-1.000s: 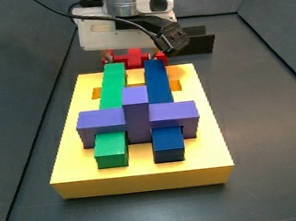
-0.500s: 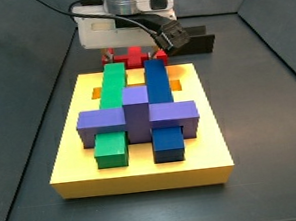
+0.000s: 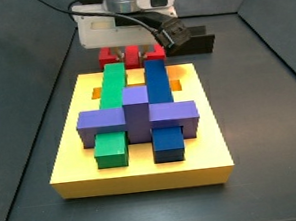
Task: Pick up the red object. Move up. Place the red object on the fixture. Regrasp the red object. Move to above the board. Insert the red object.
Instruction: Pick up the red object.
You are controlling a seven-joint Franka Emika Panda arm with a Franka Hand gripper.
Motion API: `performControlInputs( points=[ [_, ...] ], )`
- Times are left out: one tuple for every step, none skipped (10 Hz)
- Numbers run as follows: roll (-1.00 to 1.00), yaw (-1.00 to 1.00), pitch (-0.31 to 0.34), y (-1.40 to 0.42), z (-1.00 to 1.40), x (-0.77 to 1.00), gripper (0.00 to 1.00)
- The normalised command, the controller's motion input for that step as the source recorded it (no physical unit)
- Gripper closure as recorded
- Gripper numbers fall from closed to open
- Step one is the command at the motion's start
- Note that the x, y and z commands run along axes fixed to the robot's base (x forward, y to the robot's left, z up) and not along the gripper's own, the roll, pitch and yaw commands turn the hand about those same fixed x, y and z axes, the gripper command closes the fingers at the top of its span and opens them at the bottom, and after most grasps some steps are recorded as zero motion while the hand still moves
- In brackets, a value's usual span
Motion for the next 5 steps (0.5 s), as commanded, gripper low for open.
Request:
performControlInputs(
  points=[
    [0.0,0.0,0.0,0.0,0.0,0.0,1.0],
    [0.0,0.0,0.0,0.0,0.0,0.0,1.0],
    [0.0,0.0,0.0,0.0,0.0,0.0,1.0],
    [0.0,0.0,0.0,0.0,0.0,0.0,1.0],
    [0.0,0.0,0.0,0.0,0.0,0.0,1.0]
  ],
)
